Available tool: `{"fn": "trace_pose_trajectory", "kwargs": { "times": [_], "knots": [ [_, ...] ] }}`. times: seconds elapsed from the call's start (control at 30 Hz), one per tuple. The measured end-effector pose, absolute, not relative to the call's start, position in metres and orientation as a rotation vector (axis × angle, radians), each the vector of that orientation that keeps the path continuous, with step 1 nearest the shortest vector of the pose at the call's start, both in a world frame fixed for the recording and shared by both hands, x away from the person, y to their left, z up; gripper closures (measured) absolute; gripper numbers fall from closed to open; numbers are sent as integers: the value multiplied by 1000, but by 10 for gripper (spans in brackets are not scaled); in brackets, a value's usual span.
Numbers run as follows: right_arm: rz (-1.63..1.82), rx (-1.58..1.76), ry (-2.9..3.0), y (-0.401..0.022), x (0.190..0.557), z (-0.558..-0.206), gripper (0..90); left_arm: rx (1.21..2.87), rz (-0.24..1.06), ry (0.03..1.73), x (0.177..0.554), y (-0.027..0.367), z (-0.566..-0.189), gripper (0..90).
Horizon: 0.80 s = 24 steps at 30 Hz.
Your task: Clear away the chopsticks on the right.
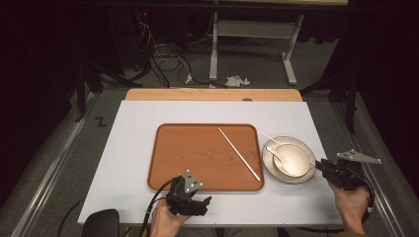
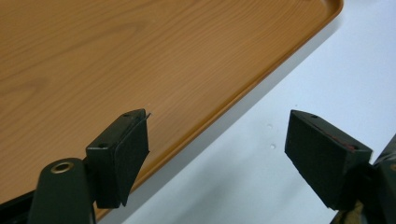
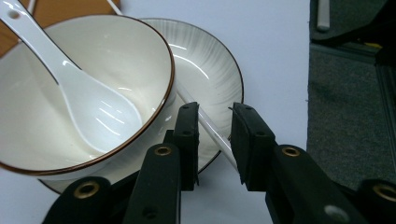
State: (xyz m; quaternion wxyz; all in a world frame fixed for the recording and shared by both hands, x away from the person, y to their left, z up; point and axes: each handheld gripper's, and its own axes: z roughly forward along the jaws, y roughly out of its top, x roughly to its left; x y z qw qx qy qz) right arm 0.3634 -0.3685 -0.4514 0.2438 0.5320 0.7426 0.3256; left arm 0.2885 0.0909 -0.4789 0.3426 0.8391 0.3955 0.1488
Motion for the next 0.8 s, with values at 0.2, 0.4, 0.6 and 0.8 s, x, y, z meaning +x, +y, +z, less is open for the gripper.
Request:
{"fn": "trace_pose_trajectory", "kwargs": {
  "times": [0.2, 0.4, 0.6, 0.8],
  "knots": [
    [859, 1490, 2077, -371, 379, -459, 731, 2164, 390, 1070, 283, 97, -479, 225],
    [859, 1528, 2127, -377, 395, -465, 739, 2142, 406, 1114, 278, 105, -479, 231],
    [864, 1524, 2144, -378, 402, -466, 743, 2137, 411, 1134, 275, 108, -480, 234],
    [856, 1499, 2154, -377, 405, -466, 772, 2137, 414, 1152, 273, 110, -481, 235]
  ]
}}
